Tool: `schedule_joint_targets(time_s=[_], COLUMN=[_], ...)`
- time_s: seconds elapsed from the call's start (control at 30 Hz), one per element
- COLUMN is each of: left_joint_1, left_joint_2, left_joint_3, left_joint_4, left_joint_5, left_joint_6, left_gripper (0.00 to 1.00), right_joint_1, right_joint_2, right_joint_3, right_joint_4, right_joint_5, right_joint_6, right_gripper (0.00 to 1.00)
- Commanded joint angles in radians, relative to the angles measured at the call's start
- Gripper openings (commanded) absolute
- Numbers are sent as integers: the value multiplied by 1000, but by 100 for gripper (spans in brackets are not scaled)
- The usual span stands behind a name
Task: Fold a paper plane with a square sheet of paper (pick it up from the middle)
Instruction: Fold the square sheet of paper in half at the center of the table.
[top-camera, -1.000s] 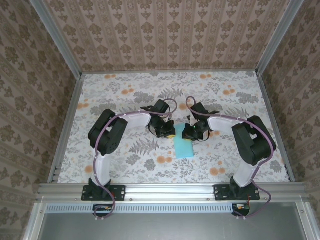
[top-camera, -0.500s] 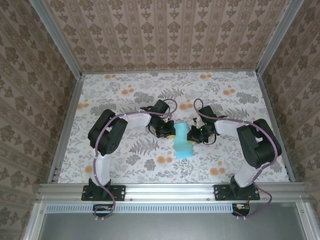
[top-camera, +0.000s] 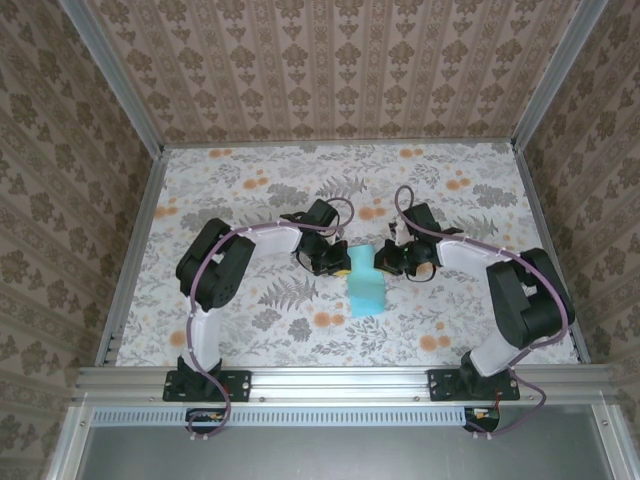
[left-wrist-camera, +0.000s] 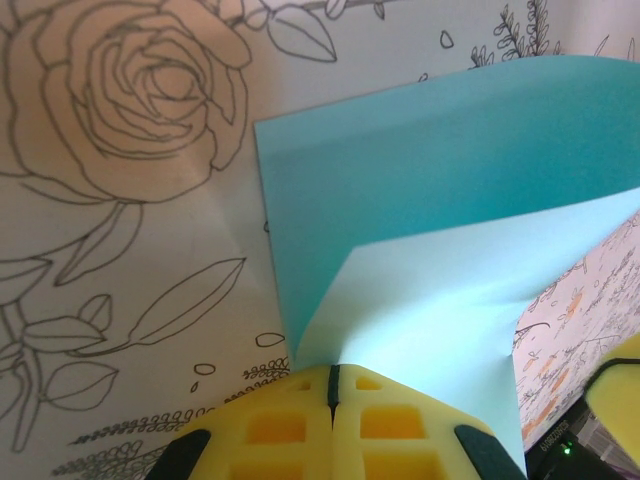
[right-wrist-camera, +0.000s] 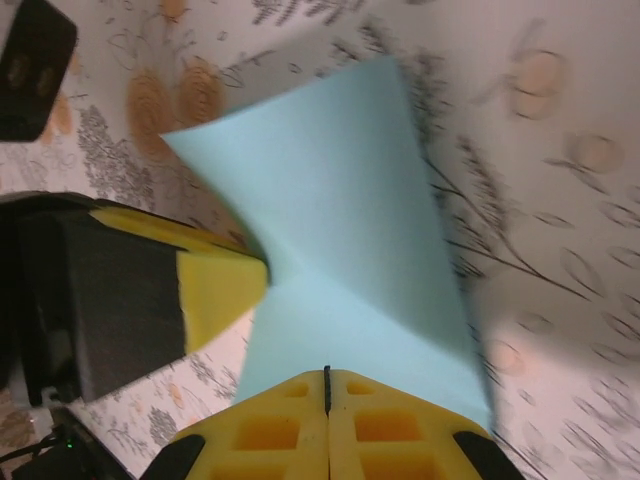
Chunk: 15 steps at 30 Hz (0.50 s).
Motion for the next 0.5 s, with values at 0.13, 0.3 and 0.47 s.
schedule_joint_targets(time_s=[0.13, 0.3, 0.47], left_joint_1=[5, 4, 9], left_joint_2=[83, 80, 76], left_joint_3=[-58, -67, -82], left_joint_4=[-158, -150, -137], left_joint_5=[-130, -130, -127], left_joint_6=[1, -3, -12], left_gripper=[0, 0, 0], right_joint_1=[16, -12, -75], right_joint_2=[117, 138, 106], right_joint_3=[43, 22, -24], right_joint_4=[84, 15, -9], right_joint_5=[-25, 44, 91], right_joint_6=[48, 5, -24], right_gripper=[5, 5, 5])
